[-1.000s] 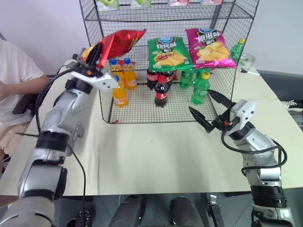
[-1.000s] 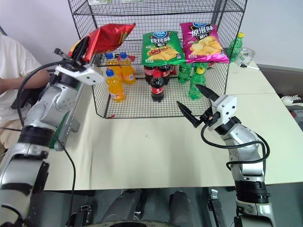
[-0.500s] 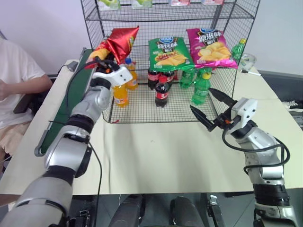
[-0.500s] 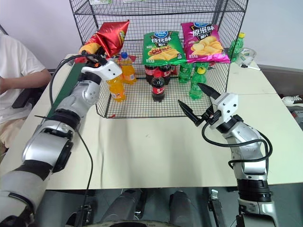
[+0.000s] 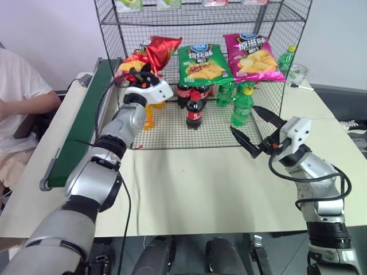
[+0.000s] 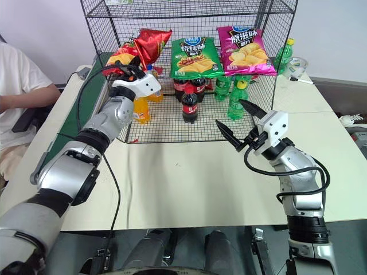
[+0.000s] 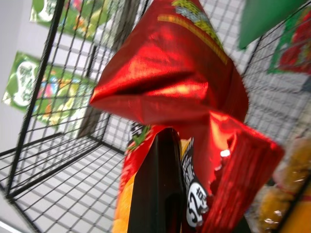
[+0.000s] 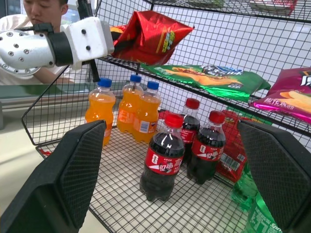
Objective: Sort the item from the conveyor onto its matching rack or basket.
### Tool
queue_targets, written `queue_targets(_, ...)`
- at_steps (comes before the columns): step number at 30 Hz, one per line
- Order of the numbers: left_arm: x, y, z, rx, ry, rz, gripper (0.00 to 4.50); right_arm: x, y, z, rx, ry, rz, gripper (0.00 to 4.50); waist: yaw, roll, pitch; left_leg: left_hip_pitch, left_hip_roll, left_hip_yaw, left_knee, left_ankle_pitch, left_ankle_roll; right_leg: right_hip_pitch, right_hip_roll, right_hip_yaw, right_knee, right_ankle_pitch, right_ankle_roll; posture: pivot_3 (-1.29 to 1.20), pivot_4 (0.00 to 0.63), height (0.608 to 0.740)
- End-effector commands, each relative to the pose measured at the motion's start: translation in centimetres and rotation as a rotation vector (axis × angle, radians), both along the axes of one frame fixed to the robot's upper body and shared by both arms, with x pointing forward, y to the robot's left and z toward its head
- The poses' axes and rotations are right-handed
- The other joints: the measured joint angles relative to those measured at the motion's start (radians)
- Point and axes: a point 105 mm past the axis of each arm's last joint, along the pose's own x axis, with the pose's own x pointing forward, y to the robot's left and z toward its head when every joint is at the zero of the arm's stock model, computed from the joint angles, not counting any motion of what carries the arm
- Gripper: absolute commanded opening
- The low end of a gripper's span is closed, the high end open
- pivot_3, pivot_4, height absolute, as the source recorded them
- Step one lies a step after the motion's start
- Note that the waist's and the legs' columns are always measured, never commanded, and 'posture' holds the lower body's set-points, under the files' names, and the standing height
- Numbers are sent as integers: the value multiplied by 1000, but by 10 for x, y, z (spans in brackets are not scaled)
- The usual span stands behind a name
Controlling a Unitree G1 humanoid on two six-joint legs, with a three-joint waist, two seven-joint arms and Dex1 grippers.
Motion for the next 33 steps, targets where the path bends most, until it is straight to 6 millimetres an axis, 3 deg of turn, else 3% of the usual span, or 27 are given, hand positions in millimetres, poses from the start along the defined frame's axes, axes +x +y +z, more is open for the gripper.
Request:
queue_targets(1, 1, 10, 25, -59, -57, 32, 64, -6, 5, 16, -4, -60, 25, 4500, 0, 0, 0, 0, 0, 0, 0, 0, 0, 0, 0, 0, 0, 0, 0, 0, 150, 740)
queue_targets(4, 0, 14, 42, -92, -114, 67, 64, -6, 7, 16, -7, -61, 29, 4500, 0, -1, 1, 0, 0, 0, 0, 0, 0, 0, 0, 0, 0, 0, 0, 0, 150, 740)
queue_targets(7, -1, 15, 43, -121, -137, 83, 64, -6, 7, 18, -2, -62, 29, 4500, 0, -1, 1, -1, 0, 0, 0, 0, -1, -1, 0, 0, 0, 0, 0, 0, 150, 740)
queue_targets(11, 5, -2, 7, -228, 26, -1, 64, -8, 4, 16, -7, -56, 21, 4500, 0, -2, 1, -1, 0, 0, 0, 1, -1, -1, 0, 0, 0, 0, 0, 0, 150, 740)
queue_targets(14, 4, -14, -1, -196, 46, -21, 64, -9, 5, 16, -4, -53, 23, 4500, 3, -2, 1, -1, 0, 0, 2, 1, -2, 0, 0, 0, 0, 0, 0, 0, 150, 740)
queue_targets(19, 6, -24, 4, -144, 40, -16, 64, -9, 6, 16, -4, -50, 27, 4500, 1, -2, 1, -1, 0, 0, 2, 1, -2, -1, 0, 0, 1, 0, 0, 0, 150, 740)
queue_targets(28, 10, -21, 3, -316, 115, -57, 64, -10, 7, 15, -2, -47, 26, 4500, 4, -2, 1, -1, 0, 0, 4, 1, -2, 0, 0, 0, 1, 0, 0, 0, 150, 740)
queue_targets(33, 10, -27, 18, -318, 104, -81, 64, -10, 9, 14, -3, -43, 28, 4500, 3, -2, 1, -1, 0, 0, 4, 1, -2, 0, 0, 0, 1, 0, 0, 0, 150, 740)
